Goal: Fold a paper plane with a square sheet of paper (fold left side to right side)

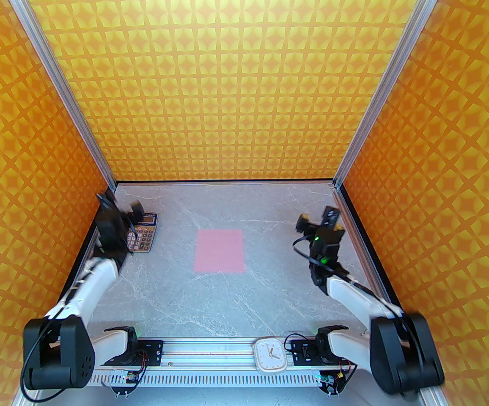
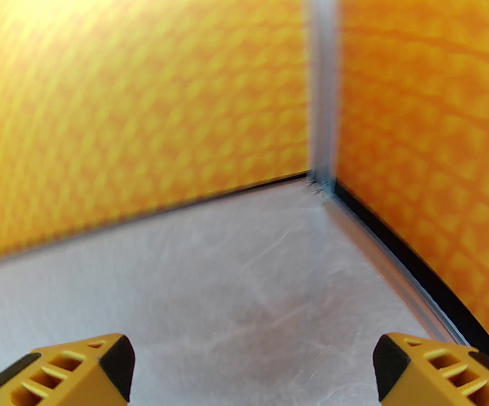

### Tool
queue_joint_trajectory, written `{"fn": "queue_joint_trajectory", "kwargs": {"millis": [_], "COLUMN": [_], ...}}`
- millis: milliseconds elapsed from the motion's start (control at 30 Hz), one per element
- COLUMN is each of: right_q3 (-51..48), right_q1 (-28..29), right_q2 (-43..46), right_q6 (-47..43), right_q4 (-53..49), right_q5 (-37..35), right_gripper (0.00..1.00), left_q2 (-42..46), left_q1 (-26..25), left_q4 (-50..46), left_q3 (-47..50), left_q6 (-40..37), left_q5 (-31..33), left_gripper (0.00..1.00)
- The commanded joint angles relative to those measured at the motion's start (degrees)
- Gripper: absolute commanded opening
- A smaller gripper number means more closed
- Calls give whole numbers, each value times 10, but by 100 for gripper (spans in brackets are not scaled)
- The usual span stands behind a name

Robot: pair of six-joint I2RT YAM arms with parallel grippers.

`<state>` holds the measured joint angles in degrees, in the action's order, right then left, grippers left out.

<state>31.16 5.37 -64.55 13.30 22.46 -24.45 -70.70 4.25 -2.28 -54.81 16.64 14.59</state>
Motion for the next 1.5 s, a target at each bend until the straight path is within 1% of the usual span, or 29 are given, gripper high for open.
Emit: {"fn": "queue_joint_trajectory", "kwargs": {"millis": [0, 33, 100, 167, 233, 333, 433, 533, 600, 633, 700, 800, 900, 1000, 1100, 1367, 1467], "right_q3": [69, 88, 118, 122, 125, 125, 126, 147, 145, 142, 136, 142, 150, 151, 151, 143, 142], "right_q1": [0, 0, 0, 0, 0, 2, 10, 14, 23, 30, 44, 56, 63, 66, 68, 70, 70], "right_q2": [15, 14, 11, 15, 17, 19, 23, 13, 5, 4, 2, -7, -14, -14, -9, 14, 15], "right_q6": [94, 101, 102, 116, 125, 141, 158, 164, 170, 173, 180, 189, 188, 188, 188, 186, 186], "right_q4": [-188, -215, -245, -243, -244, -251, -268, -316, -324, -323, -319, -331, -342, -348, -356, -368, -371], "right_q5": [34, 53, 108, 135, 158, 182, 180, 212, 221, 222, 222, 229, 240, 248, 259, 259, 254], "right_gripper": [99, 99, 99, 99, 99, 99, 99, 99, 99, 99, 99, 99, 99, 99, 98, 99, 98], "left_q2": [-25, -23, -3, 21, 35, 38, 22, -2, -28, -41, -80, -146, -216, -290, -346, -444, -468], "left_q1": [4, 4, 2, -3, -11, -45, -99, -153, -201, -217, -254, -314, -359, -381, -388, -392, -393], "left_q4": [-292, -298, -269, -229, -213, -194, -169, -149, -129, -121, -100, -89, -83, -80, -80, -67, -46], "left_q3": [-86, -89, -66, -32, -13, 12, 33, 40, 40, 40, 37, 8, -29, -69, -98, -140, -143], "left_q6": [90, 92, 85, 86, 79, 79, 87, 105, 109, 119, 144, 149, 151, 151, 158, 201, 234], "left_q5": [-15, -23, -46, -65, -94, -109, -110, -110, -110, -110, -114, -122, -136, -170, -196, -248, -284], "left_gripper": [99, 99, 99, 99, 99, 99, 99, 99, 99, 99, 99, 99, 99, 100, 100, 100, 100]}}
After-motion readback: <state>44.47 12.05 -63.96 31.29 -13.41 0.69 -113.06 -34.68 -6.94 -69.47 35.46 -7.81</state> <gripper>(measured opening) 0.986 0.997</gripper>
